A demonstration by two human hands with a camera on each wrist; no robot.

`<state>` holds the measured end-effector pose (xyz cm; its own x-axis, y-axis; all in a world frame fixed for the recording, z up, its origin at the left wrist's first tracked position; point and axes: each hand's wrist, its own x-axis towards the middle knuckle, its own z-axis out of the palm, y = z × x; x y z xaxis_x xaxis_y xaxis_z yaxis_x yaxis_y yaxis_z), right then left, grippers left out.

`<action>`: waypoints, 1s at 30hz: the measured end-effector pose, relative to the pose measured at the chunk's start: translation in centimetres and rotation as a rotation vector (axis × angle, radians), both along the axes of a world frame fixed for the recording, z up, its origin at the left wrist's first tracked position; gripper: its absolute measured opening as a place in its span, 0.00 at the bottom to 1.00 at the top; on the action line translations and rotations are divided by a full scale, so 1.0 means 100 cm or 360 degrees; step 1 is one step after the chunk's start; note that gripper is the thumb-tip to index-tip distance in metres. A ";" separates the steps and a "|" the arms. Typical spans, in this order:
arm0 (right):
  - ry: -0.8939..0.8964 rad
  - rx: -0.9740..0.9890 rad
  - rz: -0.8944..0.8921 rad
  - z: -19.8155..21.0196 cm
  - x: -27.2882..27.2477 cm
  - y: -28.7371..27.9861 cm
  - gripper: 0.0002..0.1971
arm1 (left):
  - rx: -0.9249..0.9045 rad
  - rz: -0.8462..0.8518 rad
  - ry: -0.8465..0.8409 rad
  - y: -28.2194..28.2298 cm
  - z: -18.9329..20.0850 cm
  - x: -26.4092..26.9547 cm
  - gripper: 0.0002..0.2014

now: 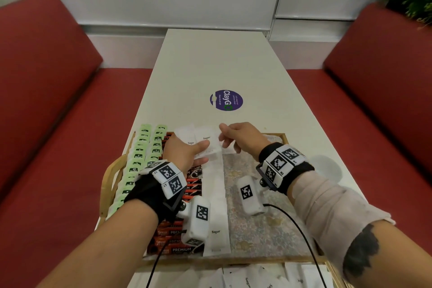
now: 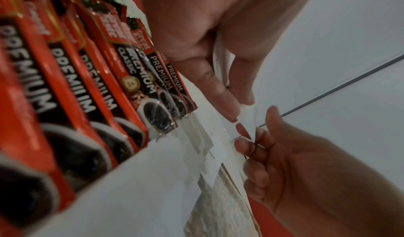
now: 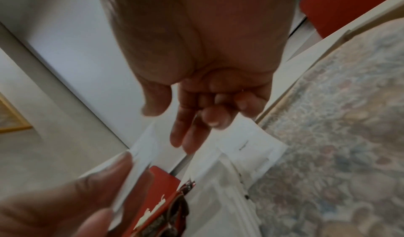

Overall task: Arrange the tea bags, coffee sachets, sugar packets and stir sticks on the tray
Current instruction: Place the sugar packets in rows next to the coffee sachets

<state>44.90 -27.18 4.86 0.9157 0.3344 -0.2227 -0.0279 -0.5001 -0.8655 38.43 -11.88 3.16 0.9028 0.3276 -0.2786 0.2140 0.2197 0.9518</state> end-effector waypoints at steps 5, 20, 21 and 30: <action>-0.0077 -0.0104 0.0153 0.005 -0.003 -0.002 0.15 | 0.0081 -0.0012 0.0006 -0.007 0.006 -0.001 0.11; 0.0052 -0.0625 -0.0285 -0.035 0.016 -0.022 0.15 | -0.0040 0.0031 -0.0028 -0.007 0.008 -0.003 0.11; 0.0067 -0.0635 -0.0261 -0.036 0.016 -0.021 0.11 | -0.0043 0.0034 -0.0028 -0.007 0.008 -0.003 0.11; 0.0069 -0.0737 -0.0301 -0.041 0.021 -0.012 0.19 | -0.0133 0.0039 -0.0021 -0.007 0.008 -0.003 0.13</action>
<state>46.97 -28.37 0.79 0.9375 0.0203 -0.3474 -0.1862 -0.8141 -0.5501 38.14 -12.57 3.92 0.8985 0.3257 -0.2941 0.1952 0.3037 0.9325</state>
